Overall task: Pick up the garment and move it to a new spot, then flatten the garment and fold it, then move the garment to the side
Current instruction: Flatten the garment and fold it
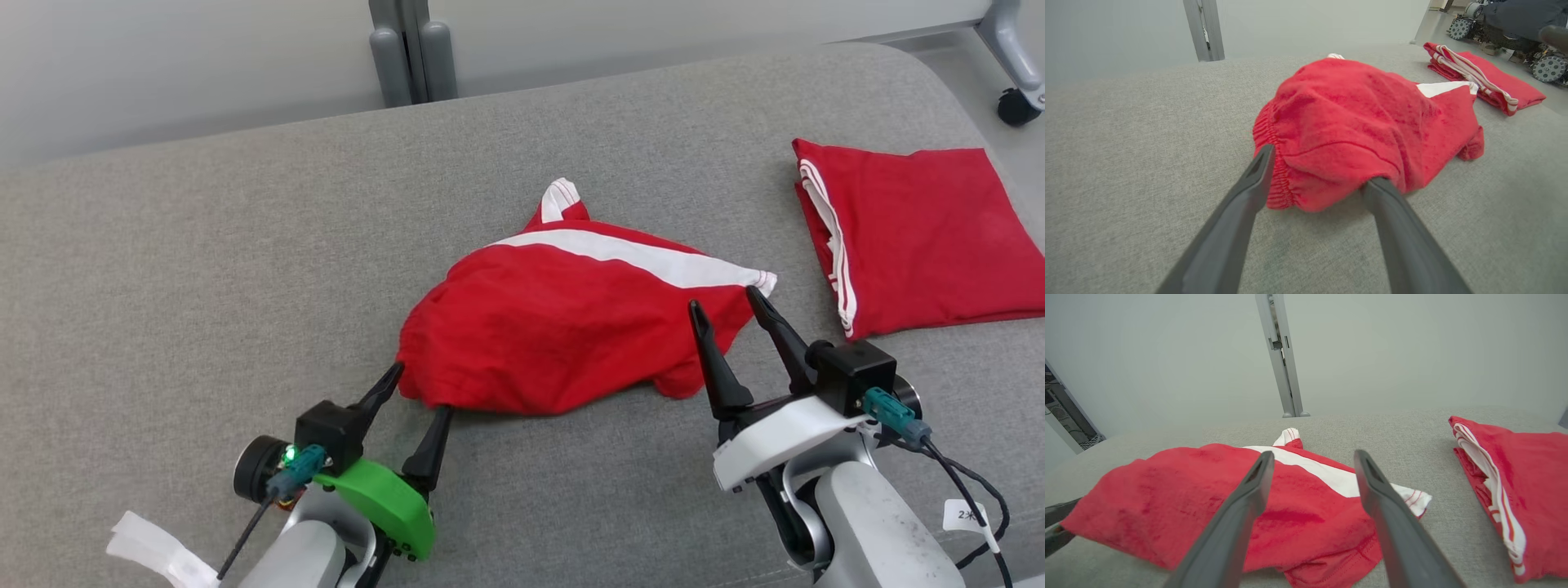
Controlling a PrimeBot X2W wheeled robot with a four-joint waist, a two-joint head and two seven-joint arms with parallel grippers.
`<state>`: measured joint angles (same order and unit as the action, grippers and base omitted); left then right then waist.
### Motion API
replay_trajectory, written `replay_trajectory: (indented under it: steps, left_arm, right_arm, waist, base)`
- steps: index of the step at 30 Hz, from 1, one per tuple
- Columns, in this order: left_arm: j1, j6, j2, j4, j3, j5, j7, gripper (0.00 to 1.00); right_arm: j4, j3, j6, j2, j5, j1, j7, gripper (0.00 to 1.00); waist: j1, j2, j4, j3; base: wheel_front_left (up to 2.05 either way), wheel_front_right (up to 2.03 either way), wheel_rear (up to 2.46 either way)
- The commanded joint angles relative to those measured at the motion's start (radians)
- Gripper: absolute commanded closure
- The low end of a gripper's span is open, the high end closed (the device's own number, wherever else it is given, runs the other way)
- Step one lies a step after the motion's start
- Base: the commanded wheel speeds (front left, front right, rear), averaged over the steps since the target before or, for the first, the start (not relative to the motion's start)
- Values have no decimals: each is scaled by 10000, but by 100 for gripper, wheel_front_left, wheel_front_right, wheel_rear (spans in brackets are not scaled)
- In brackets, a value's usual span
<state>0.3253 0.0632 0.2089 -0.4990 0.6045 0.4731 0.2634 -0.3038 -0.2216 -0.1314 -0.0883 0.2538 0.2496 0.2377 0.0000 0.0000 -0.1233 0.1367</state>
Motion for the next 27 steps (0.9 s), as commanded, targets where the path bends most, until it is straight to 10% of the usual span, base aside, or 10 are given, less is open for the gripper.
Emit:
replay_trajectory:
  steps: [1,16,27]
  left_arm:
    - [-265,79,-29,145,-190,358,-163,0]
    - [-385,-1754,1470,5387,-1278,1589,-4485,0]
    - [1784,-2456,1002,2999,-1194,1843,-6806,0]
  right_arm:
    - [47,-16,16,-59,78,-179,-41,0]
    - [191,179,16,-64,103,-478,-98,0]
    - [272,-84,16,-26,98,-23,-39,0]
  waist:
    - [0,0,-48,-90]
    - [0,0,-587,-158]
    - [0,0,-1168,529]
  base:
    - [0,0,0]
    - [0,0,0]
    - [0,0,0]
